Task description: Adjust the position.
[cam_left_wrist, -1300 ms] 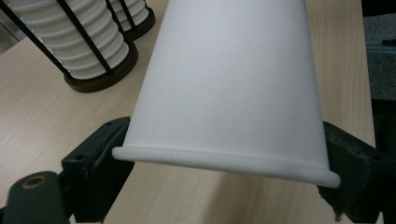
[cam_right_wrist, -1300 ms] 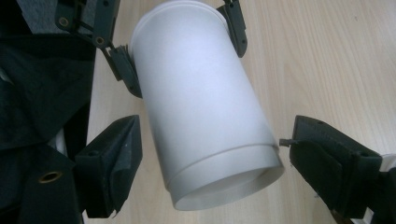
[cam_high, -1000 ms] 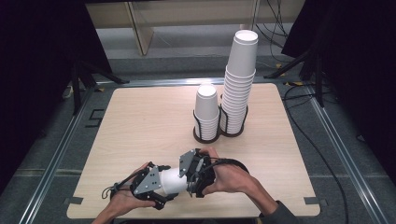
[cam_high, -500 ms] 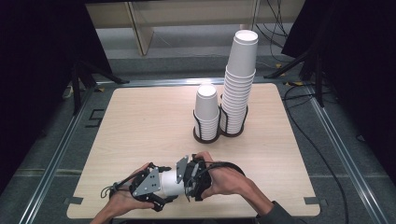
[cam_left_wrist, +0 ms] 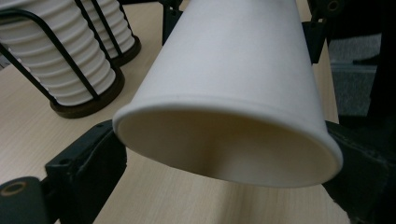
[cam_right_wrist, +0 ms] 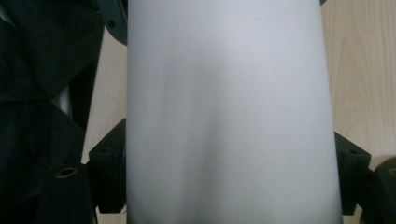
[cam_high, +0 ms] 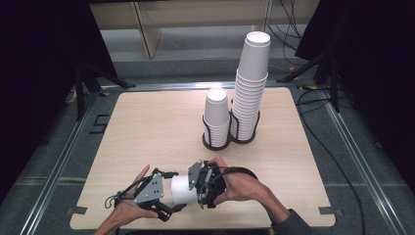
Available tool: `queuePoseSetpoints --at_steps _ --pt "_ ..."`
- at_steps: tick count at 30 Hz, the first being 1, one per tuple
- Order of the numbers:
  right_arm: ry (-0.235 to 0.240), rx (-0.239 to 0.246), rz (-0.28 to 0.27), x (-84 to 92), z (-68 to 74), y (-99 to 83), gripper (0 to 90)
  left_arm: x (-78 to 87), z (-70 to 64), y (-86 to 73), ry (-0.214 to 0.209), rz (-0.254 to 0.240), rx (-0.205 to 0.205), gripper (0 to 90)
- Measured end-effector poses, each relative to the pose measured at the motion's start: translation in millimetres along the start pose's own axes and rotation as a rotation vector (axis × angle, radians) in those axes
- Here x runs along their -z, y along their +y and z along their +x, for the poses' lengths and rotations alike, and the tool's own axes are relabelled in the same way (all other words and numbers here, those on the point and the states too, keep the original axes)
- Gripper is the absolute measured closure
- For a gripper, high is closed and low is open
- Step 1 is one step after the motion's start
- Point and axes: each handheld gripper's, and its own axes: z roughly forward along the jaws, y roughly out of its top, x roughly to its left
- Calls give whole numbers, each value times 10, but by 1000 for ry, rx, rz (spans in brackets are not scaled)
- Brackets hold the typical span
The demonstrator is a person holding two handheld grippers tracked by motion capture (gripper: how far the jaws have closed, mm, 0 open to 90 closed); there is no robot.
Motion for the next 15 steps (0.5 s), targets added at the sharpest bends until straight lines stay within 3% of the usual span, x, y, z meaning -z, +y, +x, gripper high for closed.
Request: queuePoseSetpoints --at_steps 3,4,5,6,7,8,9,10,11,12,13,14,15 --pt "1 -62 -47 56 -32 -63 231 48 67 -11 -2 -36 48 64" --pt "6 -55 -79 81 -61 -87 231 59 88 -24 -11 -56 76 90" --pt "10 -84 -96 99 -77 -121 231 59 88 -24 -11 -56 76 117" --pt "10 -84 -96 99 -77 -121 231 79 109 -35 -8 -65 82 117" --pt "9 -123 -142 161 -126 -194 231 88 132 -58 10 -104 123 140" --pt "9 -123 -142 161 -126 -194 231 88 132 -58 10 -104 123 145" --pt "22 -135 -172 186 -145 -223 231 108 154 -65 13 -123 143 145" --pt "32 -180 -251 248 -180 -297 230 108 169 -71 8 -165 183 143" --pt "32 -184 -273 257 -193 -316 230 117 168 -65 9 -174 198 144" --pt "45 -184 -309 266 -211 -333 230 120 170 -61 8 -190 203 143" --pt "59 -217 -336 279 -212 -355 230 130 161 -54 9 -199 214 144" --pt "67 -204 -378 272 -242 -371 230 118 156 -51 -4 -235 224 144" --pt "70 -226 -397 276 -247 -385 230 131 156 -46 -11 -237 215 143"
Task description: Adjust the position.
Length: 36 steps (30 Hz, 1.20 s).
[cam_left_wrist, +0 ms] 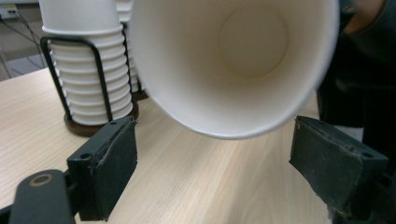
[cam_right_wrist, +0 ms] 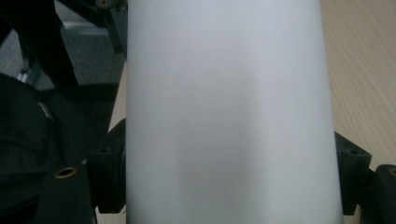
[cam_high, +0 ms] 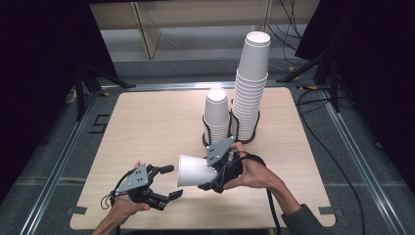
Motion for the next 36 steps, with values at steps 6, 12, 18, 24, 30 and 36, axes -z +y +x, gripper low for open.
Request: queuePoseSetpoints --at_steps 6,12,18,24,30,36 --pt "37 5 -79 -1 -45 -27 230 -4 -29 15 -13 -36 41 143" --pt "65 21 -102 -44 -26 -16 229 0 -33 28 -22 -77 80 141" --pt "93 17 -110 -101 -11 -11 230 -14 -35 35 -29 -91 105 117" --pt "110 1 -106 -159 8 -26 230 -38 -60 48 -21 -105 106 51" --pt "141 27 -131 -229 13 -25 229 -62 -81 58 -26 -126 103 19" --pt "161 18 -140 -275 11 -48 229 -61 -90 58 -29 -128 98 36"
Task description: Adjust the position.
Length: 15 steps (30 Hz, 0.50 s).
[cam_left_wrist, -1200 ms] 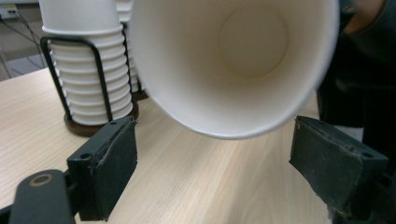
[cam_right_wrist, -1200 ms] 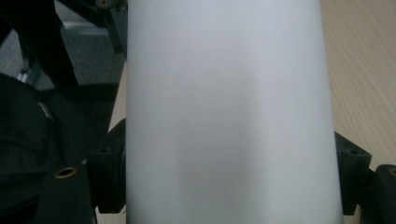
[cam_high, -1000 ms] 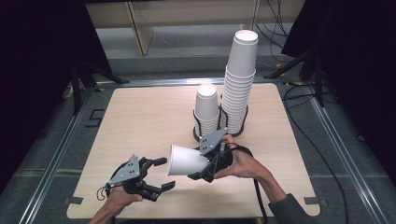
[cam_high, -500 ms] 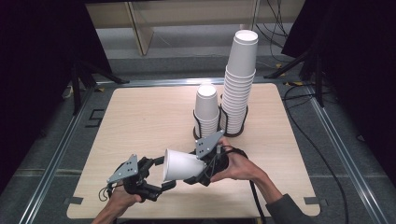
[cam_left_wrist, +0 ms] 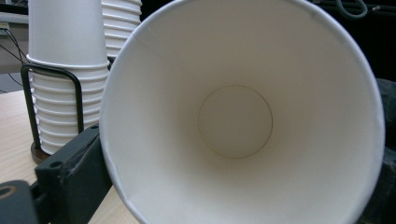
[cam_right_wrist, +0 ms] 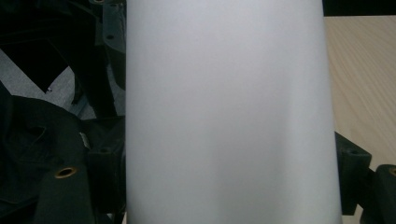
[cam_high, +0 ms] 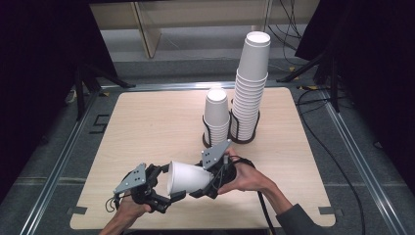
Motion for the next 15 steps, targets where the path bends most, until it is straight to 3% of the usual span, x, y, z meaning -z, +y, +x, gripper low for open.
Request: queuePoseSetpoints --at_steps 12,15 --pt "18 -6 -6 -37 -16 -39 229 -1 13 -15 -14 -25 33 38" --pt "26 -16 7 -61 -7 -43 230 -2 11 -17 -10 -23 25 48"
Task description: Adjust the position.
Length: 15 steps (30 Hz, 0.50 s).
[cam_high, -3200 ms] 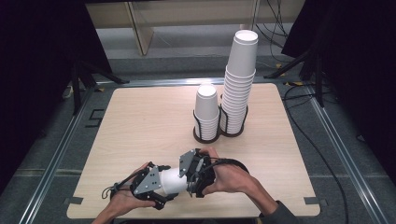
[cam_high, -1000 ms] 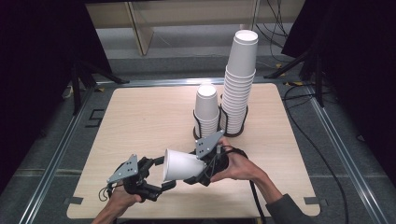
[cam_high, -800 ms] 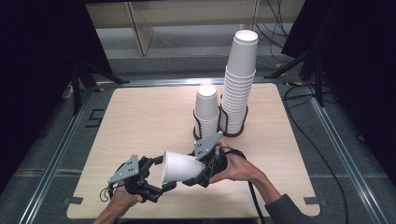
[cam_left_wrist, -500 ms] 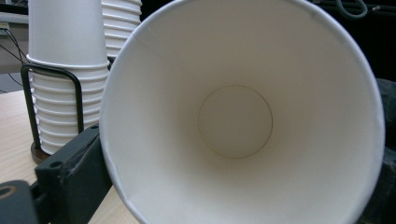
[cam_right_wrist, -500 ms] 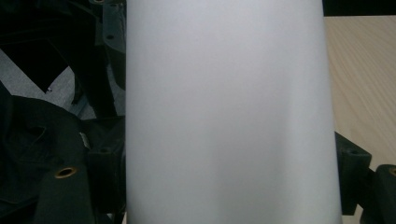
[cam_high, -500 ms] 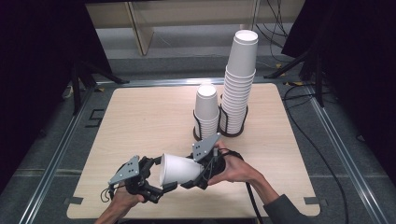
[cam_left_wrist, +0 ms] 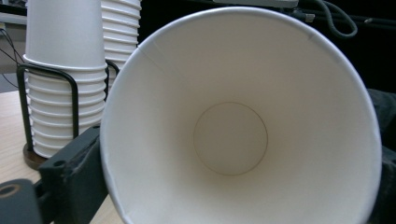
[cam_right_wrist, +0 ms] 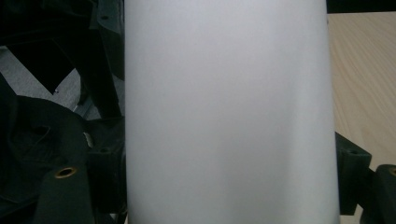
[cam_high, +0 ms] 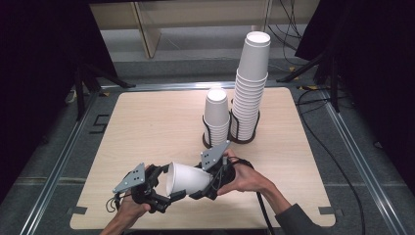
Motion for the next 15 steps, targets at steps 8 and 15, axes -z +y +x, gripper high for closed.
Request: queuePoseSetpoints --at_steps 8,15 --pt "1 -12 4 -3 -10 -15 229 12 11 22 -8 22 -8 82" --pt "-60 -47 69 4 -21 -29 166 26 6 52 21 54 -50 94"
